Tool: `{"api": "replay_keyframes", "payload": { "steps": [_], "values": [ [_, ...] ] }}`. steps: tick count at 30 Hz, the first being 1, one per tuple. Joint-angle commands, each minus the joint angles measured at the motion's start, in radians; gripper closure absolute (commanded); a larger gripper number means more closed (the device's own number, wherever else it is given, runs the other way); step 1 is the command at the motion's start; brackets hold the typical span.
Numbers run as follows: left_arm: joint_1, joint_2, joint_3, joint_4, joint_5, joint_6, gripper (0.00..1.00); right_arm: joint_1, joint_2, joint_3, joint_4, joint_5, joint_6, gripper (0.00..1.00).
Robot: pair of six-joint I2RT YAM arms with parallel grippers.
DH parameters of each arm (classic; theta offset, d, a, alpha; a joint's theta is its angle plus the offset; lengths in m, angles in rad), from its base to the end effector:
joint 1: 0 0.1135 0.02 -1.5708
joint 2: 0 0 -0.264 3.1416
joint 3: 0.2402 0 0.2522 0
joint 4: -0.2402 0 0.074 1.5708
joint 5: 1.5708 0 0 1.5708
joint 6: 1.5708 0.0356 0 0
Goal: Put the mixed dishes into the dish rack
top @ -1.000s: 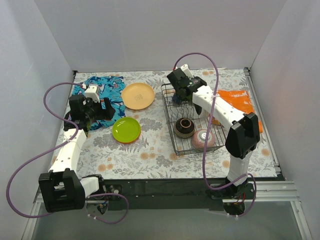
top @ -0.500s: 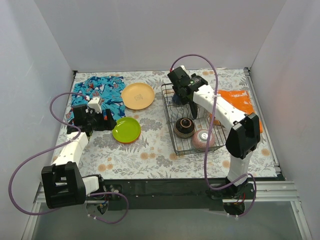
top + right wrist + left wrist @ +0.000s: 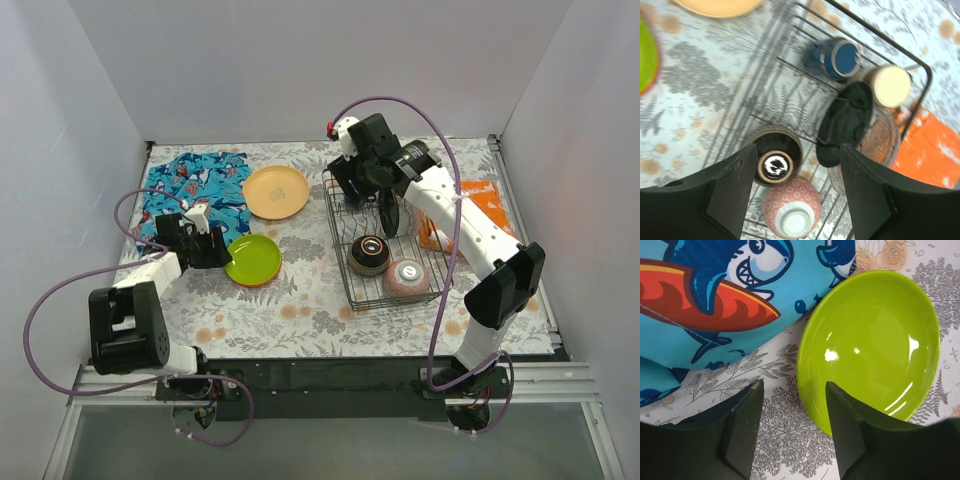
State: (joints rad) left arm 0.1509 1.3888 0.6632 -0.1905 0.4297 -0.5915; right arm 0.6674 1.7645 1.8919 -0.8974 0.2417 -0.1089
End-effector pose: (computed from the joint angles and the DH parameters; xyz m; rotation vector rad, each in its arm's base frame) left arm 0.2593 0.0244 0.1711 -0.7350 2.3996 -0.7187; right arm 0.3070 0.2310 0.3876 -0.7643 2.1830 -0.0002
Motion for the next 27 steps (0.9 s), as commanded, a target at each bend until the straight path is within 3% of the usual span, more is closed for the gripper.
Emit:
{"api": "replay_keyframes", "payload": {
  "steps": [1,4,11,17,23,27],
  "values": [
    [0.01,0.074,0.058,0.043,0.027,0.022,0.55,0.008,0.01,0.096,-0.009,-0.223,-0.051,0.27],
    [0.025,0.088,0.084,0.045,0.055,0.019,0.71,0.012,0.039,0.119,-0.014,-0.236,-0.051,0.3],
    [0.064,0.124,0.102,0.023,0.141,0.056,0.92,0.032,0.113,0.164,-0.014,-0.269,-0.045,0.31],
    [0.082,0.116,0.153,-0.018,0.196,0.071,0.98,0.038,0.164,0.197,-0.017,-0.317,-0.054,0.32],
    [0.081,0.059,0.237,-0.153,0.29,0.209,1.0,0.038,0.265,0.275,-0.015,-0.685,-0.127,0.35],
    [0.059,0.023,0.302,-0.24,0.39,0.315,1.0,0.04,0.334,0.319,0.031,-0.954,-0.169,0.32]
  ]
}}
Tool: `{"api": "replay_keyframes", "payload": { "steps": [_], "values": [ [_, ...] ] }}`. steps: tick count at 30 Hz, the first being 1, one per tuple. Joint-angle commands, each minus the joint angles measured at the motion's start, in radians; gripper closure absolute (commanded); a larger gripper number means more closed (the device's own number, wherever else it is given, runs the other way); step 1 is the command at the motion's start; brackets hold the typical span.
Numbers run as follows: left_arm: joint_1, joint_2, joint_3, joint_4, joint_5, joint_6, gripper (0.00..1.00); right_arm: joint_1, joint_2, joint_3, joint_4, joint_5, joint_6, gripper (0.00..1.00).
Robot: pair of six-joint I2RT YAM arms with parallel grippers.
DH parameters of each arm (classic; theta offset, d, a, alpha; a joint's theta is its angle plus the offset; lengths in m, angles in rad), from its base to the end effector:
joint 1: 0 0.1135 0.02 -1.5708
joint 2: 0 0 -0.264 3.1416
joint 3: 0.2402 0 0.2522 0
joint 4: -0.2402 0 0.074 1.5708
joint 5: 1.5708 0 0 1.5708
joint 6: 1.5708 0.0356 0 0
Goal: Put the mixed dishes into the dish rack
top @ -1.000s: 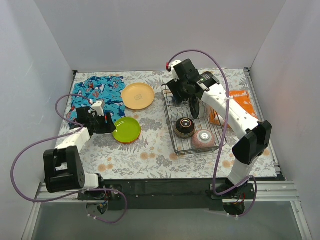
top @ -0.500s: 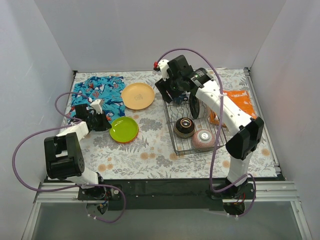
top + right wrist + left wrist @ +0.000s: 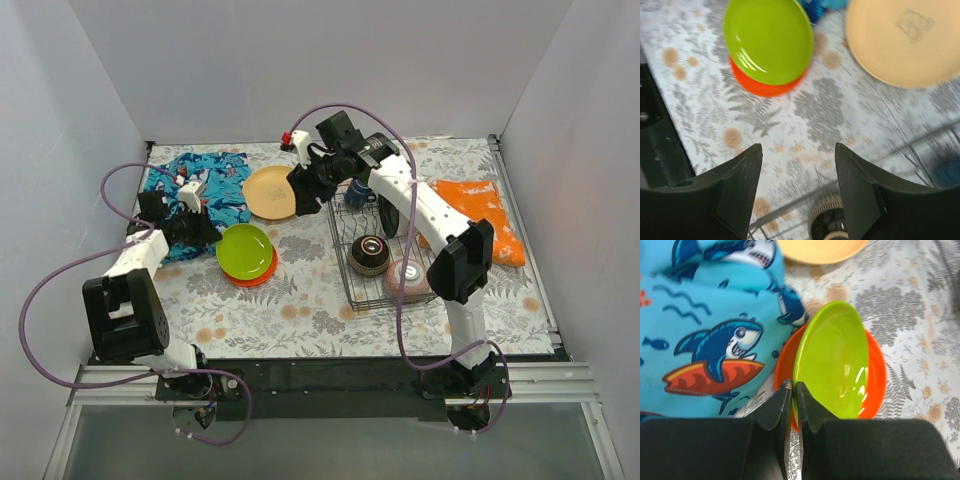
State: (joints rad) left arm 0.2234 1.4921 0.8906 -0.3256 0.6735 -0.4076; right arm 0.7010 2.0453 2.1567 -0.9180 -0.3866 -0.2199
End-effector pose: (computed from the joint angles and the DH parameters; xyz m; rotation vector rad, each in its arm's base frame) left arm 0.2938 0.0440 0.2061 -0.4813 2.3831 -0.9159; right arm 0.3363 0.3014 0.3580 -1.2364 2.0677 0.6865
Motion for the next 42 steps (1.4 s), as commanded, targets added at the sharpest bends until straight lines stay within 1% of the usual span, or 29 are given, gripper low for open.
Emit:
{"api": "replay_keyframes", "payload": {
  "steps": [1,4,7,8,13,19,21,22,23,25,26,27,28,29,30,31,32,33,34,35,36,37,38,39,40,41,42],
  "values": [
    [-0.018,-0.095,0.082,-0.119,0.171,0.142,1.0,0.005,0.058,0.042,0.12,-0.356,-0.056,0.32],
    [-0.03,-0.133,0.119,-0.156,0.245,0.167,1.0,0.006,0.046,-0.049,0.262,-0.411,-0.055,0.3],
    [-0.035,-0.164,0.155,-0.182,0.306,0.174,1.0,0.006,0.041,-0.103,0.341,-0.416,-0.039,0.28],
    [-0.035,-0.17,0.166,-0.199,0.326,0.179,1.0,0.008,0.053,-0.101,0.367,-0.419,-0.033,0.28],
    [-0.053,-0.193,0.229,-0.216,0.391,0.15,1.0,0.012,0.134,-0.025,0.39,-0.426,0.036,0.28],
    [-0.07,-0.204,0.283,-0.222,0.416,0.099,1.0,0.015,0.174,-0.023,0.461,-0.439,0.129,0.28],
    [-0.071,-0.205,0.289,-0.222,0.411,0.093,1.0,0.015,0.182,-0.021,0.479,-0.442,0.157,0.35],
    [-0.073,-0.205,0.289,-0.221,0.406,0.095,1.0,0.015,0.185,-0.02,0.485,-0.442,0.165,0.41],
    [-0.073,-0.202,0.289,-0.219,0.396,0.092,1.0,0.015,0.187,-0.017,0.49,-0.44,0.172,0.55],
    [-0.076,-0.199,0.272,-0.195,0.353,0.072,1.0,0.015,0.178,-0.015,0.496,-0.439,0.188,0.7],
    [-0.076,-0.199,0.263,-0.175,0.325,0.058,0.98,0.015,0.17,-0.021,0.495,-0.433,0.191,0.86],
    [-0.078,-0.196,0.249,-0.149,0.232,-0.001,0.89,0.014,0.161,-0.027,0.496,-0.417,0.194,0.95],
    [-0.078,-0.194,0.228,-0.094,0.183,-0.032,0.79,0.014,0.135,-0.037,0.493,-0.405,0.197,0.99],
    [-0.078,-0.194,0.217,-0.063,0.135,-0.065,0.65,0.011,0.118,-0.059,0.492,-0.391,0.2,0.99],
    [-0.078,-0.194,0.209,-0.035,0.083,-0.095,0.61,0.008,0.102,-0.066,0.487,-0.368,0.201,0.99],
    [-0.079,-0.194,0.202,0.018,-0.011,-0.152,0.55,0.005,0.067,-0.073,0.478,-0.345,0.206,0.99],
    [-0.079,-0.194,0.2,0.049,-0.078,-0.19,0.47,0.002,0.049,-0.077,0.449,-0.313,0.208,0.99],
    [-0.078,-0.193,0.2,0.072,-0.128,-0.221,0.45,0.002,0.027,-0.086,0.429,-0.222,0.206,0.99],
    [-0.078,-0.191,0.203,0.104,-0.196,-0.25,0.44,0.002,-0.026,-0.096,0.415,-0.165,0.206,0.99],
    [-0.078,-0.191,0.209,0.121,-0.222,-0.266,0.43,0.003,-0.058,-0.11,0.392,-0.1,0.206,0.99],
    [-0.079,-0.19,0.209,0.137,-0.251,-0.287,0.41,0.005,-0.092,-0.151,0.384,0.048,0.206,0.99],
    [-0.079,-0.184,0.211,0.157,-0.309,-0.309,0.4,0.008,-0.159,-0.171,0.38,0.116,0.205,0.99],
    [-0.078,-0.181,0.208,0.164,-0.325,-0.336,0.39,0.009,-0.192,-0.191,0.366,0.174,0.185,0.99],
    [-0.078,-0.178,0.199,0.172,-0.336,-0.345,0.39,0.014,-0.223,-0.21,0.358,0.33,0.179,0.99],
    [-0.081,-0.174,0.191,0.187,-0.339,-0.352,0.39,0.025,-0.282,-0.25,0.354,0.427,0.174,0.99],
    [-0.082,-0.173,0.173,0.194,-0.324,-0.364,0.39,0.032,-0.309,-0.274,0.349,0.495,0.125,0.99],
    [-0.084,-0.171,0.168,0.197,-0.313,-0.37,0.39,0.046,-0.333,-0.296,0.341,0.667,0.108,0.99]
  ]
}}
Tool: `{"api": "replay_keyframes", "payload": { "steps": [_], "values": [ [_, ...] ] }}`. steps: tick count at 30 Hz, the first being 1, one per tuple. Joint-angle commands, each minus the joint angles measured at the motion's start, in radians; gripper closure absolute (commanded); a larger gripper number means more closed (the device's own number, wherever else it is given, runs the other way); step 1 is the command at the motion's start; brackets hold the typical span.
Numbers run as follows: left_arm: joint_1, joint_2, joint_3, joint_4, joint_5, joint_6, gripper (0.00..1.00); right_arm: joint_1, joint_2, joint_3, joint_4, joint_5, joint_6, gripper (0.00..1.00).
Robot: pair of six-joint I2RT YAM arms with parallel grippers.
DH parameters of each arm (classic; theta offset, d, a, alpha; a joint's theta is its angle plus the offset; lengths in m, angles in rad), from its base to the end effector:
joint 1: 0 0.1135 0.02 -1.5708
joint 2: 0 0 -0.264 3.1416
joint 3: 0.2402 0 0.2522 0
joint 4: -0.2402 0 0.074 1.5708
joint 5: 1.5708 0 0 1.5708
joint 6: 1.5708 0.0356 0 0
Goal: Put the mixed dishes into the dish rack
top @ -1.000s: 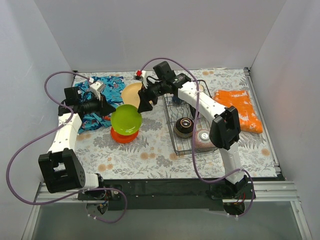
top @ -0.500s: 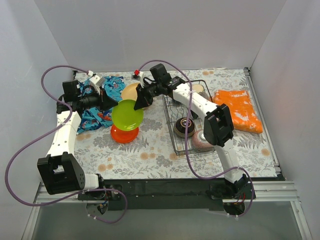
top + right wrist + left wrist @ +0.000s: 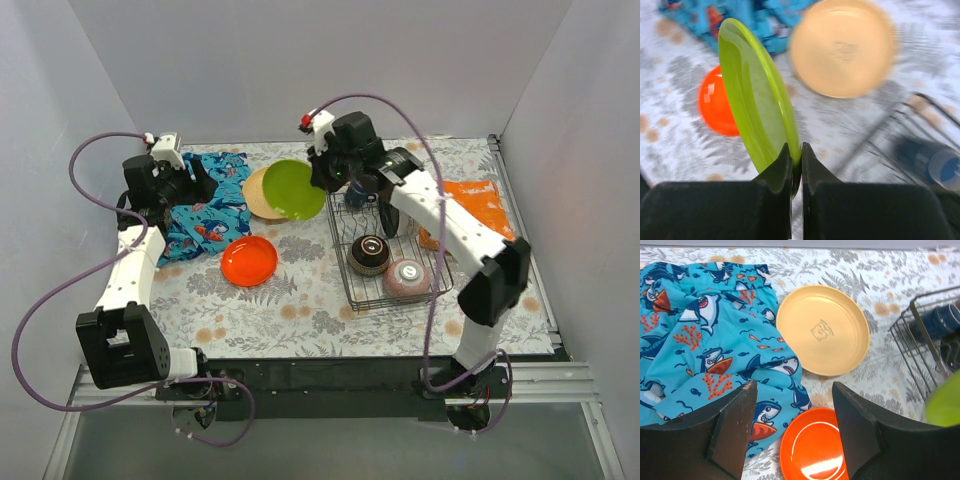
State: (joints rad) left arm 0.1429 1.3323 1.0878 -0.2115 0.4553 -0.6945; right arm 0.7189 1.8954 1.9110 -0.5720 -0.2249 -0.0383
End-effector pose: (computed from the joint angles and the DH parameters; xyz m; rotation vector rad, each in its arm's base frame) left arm 0.3041 0.0279 0.3223 -0.5630 1.9933 -0.8049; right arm 0.3263 0.2961 0.3701 -0.9307 1.9704 0.6349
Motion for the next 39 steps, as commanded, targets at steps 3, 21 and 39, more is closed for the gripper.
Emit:
{"api": "replay_keyframes", "payload": {
  "steps": [3,21,39],
  "values": [
    [-0.006,-0.007,-0.046,0.084,-0.044,-0.115,0.39,0.069,-0.268,-0.171,0.026,0.837,-0.077,0.99],
    [-0.051,-0.051,-0.058,0.004,-0.049,-0.102,0.38,0.079,-0.303,-0.375,-0.011,1.285,0.112,0.99],
    [-0.051,-0.047,-0.057,-0.045,-0.05,-0.083,0.38,-0.015,-0.156,-0.306,-0.029,1.247,0.138,0.99]
  ]
}}
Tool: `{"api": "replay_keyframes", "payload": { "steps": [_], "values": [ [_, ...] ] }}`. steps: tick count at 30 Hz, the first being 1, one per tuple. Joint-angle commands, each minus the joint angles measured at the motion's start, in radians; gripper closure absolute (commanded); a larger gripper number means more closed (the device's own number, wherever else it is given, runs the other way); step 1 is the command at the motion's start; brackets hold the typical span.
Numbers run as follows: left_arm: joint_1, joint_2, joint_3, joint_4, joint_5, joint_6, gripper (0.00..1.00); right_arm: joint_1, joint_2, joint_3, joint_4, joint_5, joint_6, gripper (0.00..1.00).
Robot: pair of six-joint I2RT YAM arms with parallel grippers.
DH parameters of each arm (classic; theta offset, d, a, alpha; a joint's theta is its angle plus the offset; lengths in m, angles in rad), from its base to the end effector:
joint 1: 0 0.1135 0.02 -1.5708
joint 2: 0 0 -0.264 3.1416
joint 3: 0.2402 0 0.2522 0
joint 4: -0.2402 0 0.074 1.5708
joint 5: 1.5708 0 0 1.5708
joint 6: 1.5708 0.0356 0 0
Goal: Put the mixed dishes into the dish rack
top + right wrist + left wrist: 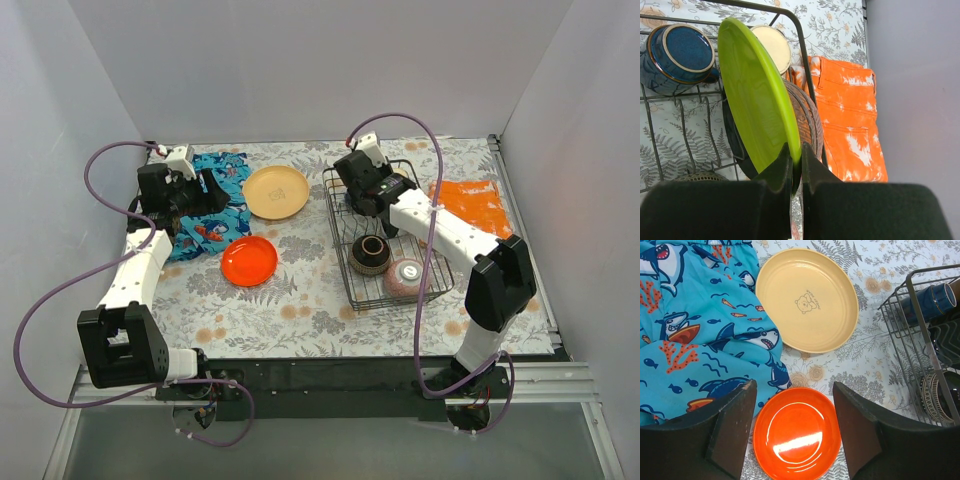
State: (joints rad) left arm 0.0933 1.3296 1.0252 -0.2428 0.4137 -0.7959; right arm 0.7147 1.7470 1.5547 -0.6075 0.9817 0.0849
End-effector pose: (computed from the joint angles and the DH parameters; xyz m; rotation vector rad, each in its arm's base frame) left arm 0.2997 0.0137 0.2982 -0.7025 2.0693 -0.8471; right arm 0.3091 0.2290 0.3182 -0.2067 2.0337 -0.6680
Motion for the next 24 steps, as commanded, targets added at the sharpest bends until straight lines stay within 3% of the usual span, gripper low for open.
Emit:
{"api": "replay_keyframes", "payload": {
  "steps": [1,11,13,16,20,21,24],
  "values": [
    [0.0,-0.044,0.0,-0.013,-0.009,0.02,0.38,-0.011,-0.006,0.05,-0.003,0.025,0.03,0.99],
    [0.008,-0.023,-0.08,-0.018,-0.003,-0.003,0.36,-0.004,0.012,0.053,-0.09,-0.162,0.064,0.99],
    [0.011,-0.023,-0.109,-0.018,-0.006,-0.022,0.36,-0.003,0.014,0.068,-0.106,-0.189,0.067,0.91],
    [0.016,-0.02,-0.169,-0.016,-0.027,-0.052,0.35,-0.001,0.011,0.084,-0.11,-0.178,0.072,0.89],
    [0.026,-0.017,-0.218,-0.009,-0.042,-0.049,0.34,0.0,-0.006,0.084,-0.11,-0.181,0.068,0.71],
    [0.025,-0.012,-0.234,-0.006,-0.044,-0.045,0.34,-0.001,-0.017,0.082,-0.112,-0.189,0.073,0.59],
    [0.025,-0.006,-0.258,0.007,-0.041,-0.045,0.34,0.0,-0.037,0.071,-0.115,-0.23,0.082,0.51]
  ]
}}
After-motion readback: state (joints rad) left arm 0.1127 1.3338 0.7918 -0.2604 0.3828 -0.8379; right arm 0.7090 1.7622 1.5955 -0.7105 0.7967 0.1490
